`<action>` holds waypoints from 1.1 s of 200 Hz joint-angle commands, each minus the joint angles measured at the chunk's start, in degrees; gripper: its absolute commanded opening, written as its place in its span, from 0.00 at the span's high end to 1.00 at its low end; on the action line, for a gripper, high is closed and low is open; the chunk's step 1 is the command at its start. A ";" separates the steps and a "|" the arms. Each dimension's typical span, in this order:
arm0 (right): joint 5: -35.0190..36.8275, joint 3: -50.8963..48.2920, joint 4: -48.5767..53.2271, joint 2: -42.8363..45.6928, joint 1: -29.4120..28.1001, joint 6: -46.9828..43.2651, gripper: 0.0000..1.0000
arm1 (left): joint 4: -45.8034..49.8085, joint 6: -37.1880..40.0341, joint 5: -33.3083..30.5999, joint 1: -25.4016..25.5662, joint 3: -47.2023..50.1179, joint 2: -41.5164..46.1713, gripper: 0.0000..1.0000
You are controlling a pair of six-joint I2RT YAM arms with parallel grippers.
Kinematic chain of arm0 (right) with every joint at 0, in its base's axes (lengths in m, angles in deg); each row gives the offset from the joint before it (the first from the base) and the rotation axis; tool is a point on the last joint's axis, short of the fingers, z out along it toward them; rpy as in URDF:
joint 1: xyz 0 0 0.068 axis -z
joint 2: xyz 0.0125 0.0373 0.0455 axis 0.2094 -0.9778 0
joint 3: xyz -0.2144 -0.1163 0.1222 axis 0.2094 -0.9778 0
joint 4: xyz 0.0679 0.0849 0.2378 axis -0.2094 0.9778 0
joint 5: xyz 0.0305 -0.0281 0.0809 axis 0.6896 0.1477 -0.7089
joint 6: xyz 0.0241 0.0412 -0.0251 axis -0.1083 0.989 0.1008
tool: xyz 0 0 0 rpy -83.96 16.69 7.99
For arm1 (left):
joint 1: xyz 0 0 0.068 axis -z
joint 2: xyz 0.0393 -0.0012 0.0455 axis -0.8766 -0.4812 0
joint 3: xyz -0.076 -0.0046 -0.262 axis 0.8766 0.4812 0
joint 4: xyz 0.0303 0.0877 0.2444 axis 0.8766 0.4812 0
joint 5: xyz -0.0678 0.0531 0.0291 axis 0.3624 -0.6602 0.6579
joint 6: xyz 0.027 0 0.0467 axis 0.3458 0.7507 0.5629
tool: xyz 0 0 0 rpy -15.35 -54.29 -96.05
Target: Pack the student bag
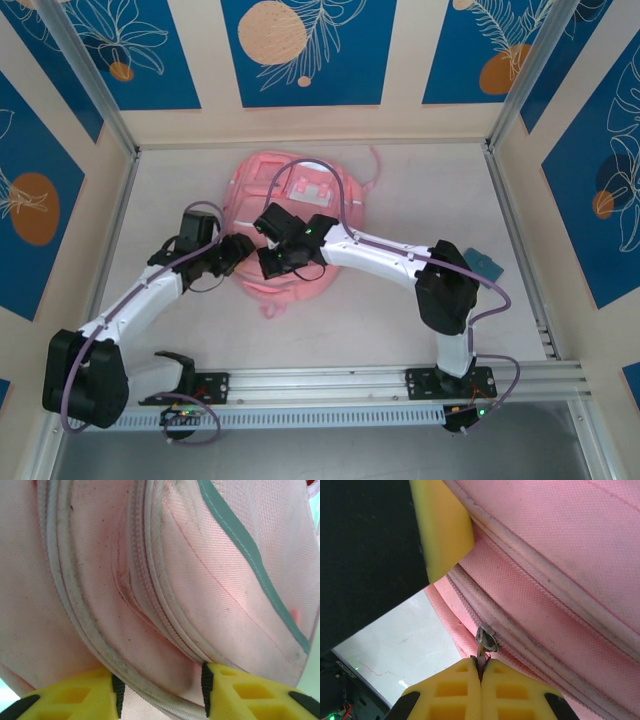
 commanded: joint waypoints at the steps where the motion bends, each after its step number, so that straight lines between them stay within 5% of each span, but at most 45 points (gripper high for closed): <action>1: -1.75 -0.61 -1.36 2.51 -1.34 -0.94 1.00 | -2.88 -0.32 1.42 -0.57 0.71 -1.21 0.62; 40: 4.71 -3.38 2.20 5.21 -1.65 0.71 1.00 | -2.03 1.55 -0.73 -0.57 0.96 -0.84 0.82; 100: 24.63 -17.17 9.45 14.05 0.07 3.72 1.00 | 0.85 4.68 -2.54 -0.57 0.42 -0.65 0.94; 187: 27.48 -18.10 10.07 17.38 6.45 2.97 1.00 | 4.16 7.47 -3.28 -0.65 -0.63 1.08 0.99; 220: 23.56 -14.03 8.35 15.18 7.33 2.35 1.00 | 5.34 7.24 -3.48 -0.66 -1.75 2.05 0.95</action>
